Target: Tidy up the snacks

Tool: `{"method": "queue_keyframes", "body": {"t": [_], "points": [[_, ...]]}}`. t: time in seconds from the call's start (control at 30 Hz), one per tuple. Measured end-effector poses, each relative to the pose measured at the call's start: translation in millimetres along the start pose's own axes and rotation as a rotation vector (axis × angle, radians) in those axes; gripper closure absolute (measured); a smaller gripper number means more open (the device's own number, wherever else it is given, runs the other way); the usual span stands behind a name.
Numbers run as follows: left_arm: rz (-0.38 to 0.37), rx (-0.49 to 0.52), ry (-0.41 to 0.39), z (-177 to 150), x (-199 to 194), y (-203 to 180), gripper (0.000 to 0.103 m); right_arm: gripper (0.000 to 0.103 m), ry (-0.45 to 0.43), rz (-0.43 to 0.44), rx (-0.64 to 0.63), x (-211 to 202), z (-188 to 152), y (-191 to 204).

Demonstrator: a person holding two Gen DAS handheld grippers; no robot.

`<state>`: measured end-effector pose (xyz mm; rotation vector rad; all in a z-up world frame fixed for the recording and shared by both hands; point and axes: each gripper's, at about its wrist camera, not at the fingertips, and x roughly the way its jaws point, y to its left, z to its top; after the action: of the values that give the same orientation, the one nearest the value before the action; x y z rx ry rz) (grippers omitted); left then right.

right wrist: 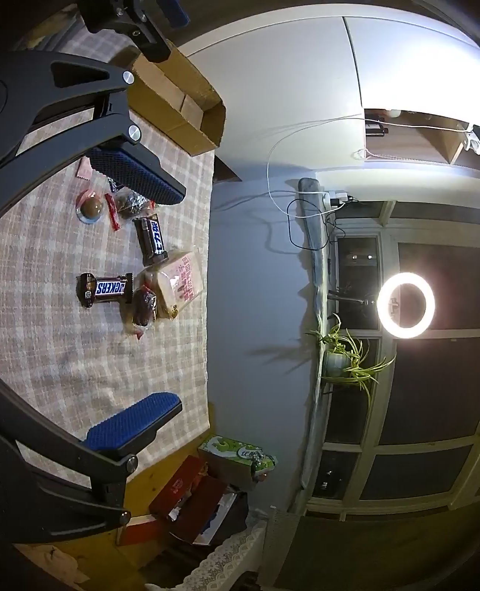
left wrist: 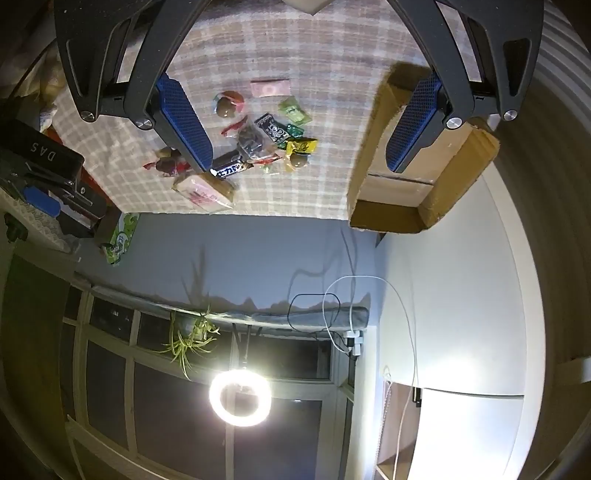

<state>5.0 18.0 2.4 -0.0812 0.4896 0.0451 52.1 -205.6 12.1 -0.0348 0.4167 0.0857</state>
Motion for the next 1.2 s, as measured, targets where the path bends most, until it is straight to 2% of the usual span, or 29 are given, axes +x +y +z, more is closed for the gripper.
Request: {"method": "queue_keyframes", "body": {"t": [1.2], "points": [[-0.004, 0.003, 0.004, -0.8, 0.4, 0.1, 0.009, 0.000, 0.009, 0.023, -0.019, 7.7, 1.8, 9.6]]}}
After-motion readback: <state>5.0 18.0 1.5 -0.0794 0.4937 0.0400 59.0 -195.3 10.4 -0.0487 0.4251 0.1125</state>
